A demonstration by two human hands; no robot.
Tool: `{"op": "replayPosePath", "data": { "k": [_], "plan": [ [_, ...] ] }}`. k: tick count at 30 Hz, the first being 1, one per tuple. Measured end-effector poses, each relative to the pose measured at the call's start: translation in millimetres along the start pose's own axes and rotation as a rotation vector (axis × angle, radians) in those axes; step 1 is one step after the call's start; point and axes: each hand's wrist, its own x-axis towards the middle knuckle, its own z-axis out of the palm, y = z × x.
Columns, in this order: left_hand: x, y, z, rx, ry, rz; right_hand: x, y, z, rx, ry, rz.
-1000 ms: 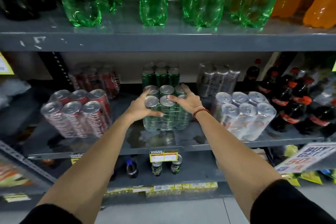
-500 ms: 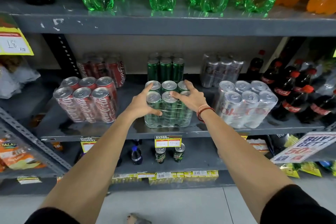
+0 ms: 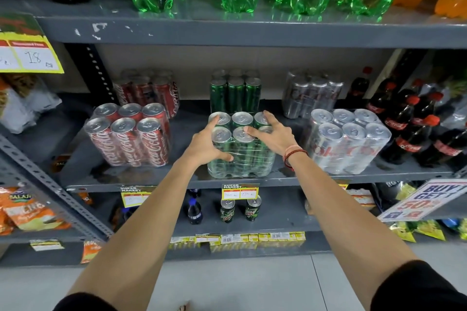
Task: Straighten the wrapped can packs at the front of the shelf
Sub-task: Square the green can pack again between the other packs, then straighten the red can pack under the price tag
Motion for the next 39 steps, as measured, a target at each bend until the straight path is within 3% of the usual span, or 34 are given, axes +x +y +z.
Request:
{"op": "replayPosePath", "data": {
  "k": [12, 15, 17, 19, 21, 23, 26, 29, 32, 39],
  "plan": [
    [3.3, -17.6, -4.3, 0.058, -0.032, 0.093, -5.4, -7.5, 5.4, 0.016, 0.037, 0.025],
    [-7.7, -25.5, -27.9, 0.019, 0.038, 0.239, -15.9, -23.2, 16.1, -0.037, 0.308, -0.05],
    [-18.8, -36.1, -58.0, -0.021, 0.204, 0.349, -24.3, -48.1, 31.6, -0.052, 0.513, -0.192],
    [-27.5, -53.5, -95.4, 0.015, 0.399, 0.415, -31.2, -84.8, 54.9, -0.035, 0.555, -0.313],
    [-29.6, -78.0, -131.5, 0.132, 0.537, 0.373, -29.2, -119.3, 84.7, -0.03, 0.444, -0.376],
    [-26.8, -105.2, -160.4, 0.217, 0.558, 0.24, -22.1, -146.1, 116.1, -0.014, 0.269, -0.372],
    [-20.0, -143.3, -186.5, 0.125, 0.458, 0.026, -5.2, -165.4, 160.6, 0.021, 0.036, -0.313],
    [-19.8, -163.4, -195.2, -0.081, 0.307, -0.037, 6.2, -169.7, 191.5, 0.037, -0.15, -0.177],
    [-24.0, -172.3, -193.5, -0.154, 0.179, -0.065, 9.7, -167.7, 206.3, 0.07, -0.196, -0.117],
    [-32.0, -179.4, -186.9, -0.087, 0.235, -0.084, -0.1, -162.5, 210.3, 0.021, -0.118, -0.131]
  ]
}}
